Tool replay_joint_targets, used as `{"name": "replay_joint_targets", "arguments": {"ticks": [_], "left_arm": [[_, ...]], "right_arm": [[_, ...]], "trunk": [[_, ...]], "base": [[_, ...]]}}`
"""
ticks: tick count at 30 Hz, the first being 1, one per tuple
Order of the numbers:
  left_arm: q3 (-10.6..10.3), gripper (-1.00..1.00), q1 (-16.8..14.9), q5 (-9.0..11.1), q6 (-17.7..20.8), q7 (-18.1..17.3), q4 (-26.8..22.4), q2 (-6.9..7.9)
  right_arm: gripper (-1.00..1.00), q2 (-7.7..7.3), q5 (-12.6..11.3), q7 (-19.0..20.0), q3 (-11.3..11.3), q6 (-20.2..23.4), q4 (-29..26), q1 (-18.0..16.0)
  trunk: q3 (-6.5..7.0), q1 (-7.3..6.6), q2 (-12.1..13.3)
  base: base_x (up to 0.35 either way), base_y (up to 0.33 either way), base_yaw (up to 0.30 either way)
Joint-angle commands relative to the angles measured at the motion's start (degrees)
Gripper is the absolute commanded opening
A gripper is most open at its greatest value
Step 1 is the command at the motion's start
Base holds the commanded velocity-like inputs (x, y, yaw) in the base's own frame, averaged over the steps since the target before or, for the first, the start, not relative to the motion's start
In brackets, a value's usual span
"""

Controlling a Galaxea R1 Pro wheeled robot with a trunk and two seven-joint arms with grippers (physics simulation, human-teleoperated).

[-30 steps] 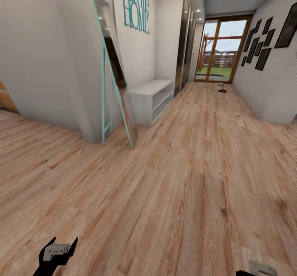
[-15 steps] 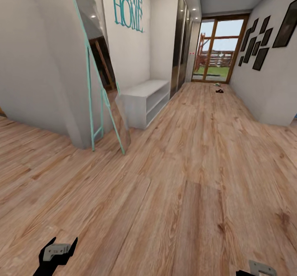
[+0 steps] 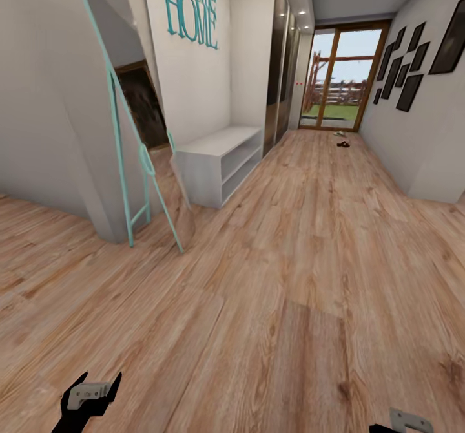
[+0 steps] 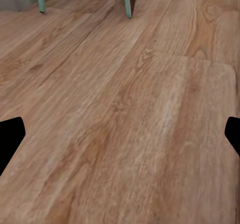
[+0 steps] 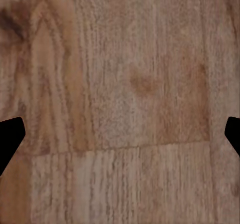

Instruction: Pick up the two gym shoes and the two sandals from the corridor floor and place them onto the hallstand (shoe rack) in the corridor, making sure they are on the rack and not on the floor. Arrange them so the two gym shoes are next to each other and the two sandals are next to each other.

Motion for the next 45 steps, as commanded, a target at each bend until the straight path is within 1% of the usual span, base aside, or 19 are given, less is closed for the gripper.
{"name": "replay_joint_targets", "arguments": {"ticks": [1,10,17,22,32,45], "left_arm": [[0.00,1.00,0.00,0.00,0.00,0.00,0.00,0.00],[0.08,1.00,0.00,0.00,0.00,0.00,0.08,0.00],[0.03,1.00,0.00,0.00,0.00,0.00,0.09,0.00],[-0.19,1.00,0.00,0.00,0.00,0.00,0.09,0.00],[-1.75,1.00,0.00,0.00,0.01,0.00,0.09,0.00],[-2.00,1.00,0.00,0.00,0.00,0.00,0.09,0.00]], "right_arm": [[1.00,0.00,0.00,0.00,0.02,0.00,0.00,0.00],[1.00,0.00,0.00,0.00,0.02,0.00,0.00,0.00],[1.00,0.00,0.00,0.00,0.02,0.00,0.00,0.04],[1.00,0.00,0.00,0.00,0.04,0.00,0.00,0.18],[1.00,0.00,0.00,0.00,0.05,0.00,0.00,0.26],[1.00,0.00,0.00,0.00,0.04,0.00,0.00,0.26]], "trunk": [[0.00,0.00,0.00],[0.00,0.00,0.00],[0.00,0.00,0.00],[0.00,0.00,0.00],[0.00,0.00,0.00],[0.00,0.00,0.00]], "base": [[0.313,-0.186,0.000],[0.318,-0.158,-0.003],[0.335,-0.077,-0.109],[0.342,-0.017,-0.195],[0.344,-0.004,-0.247],[0.344,0.000,-0.268]]}}
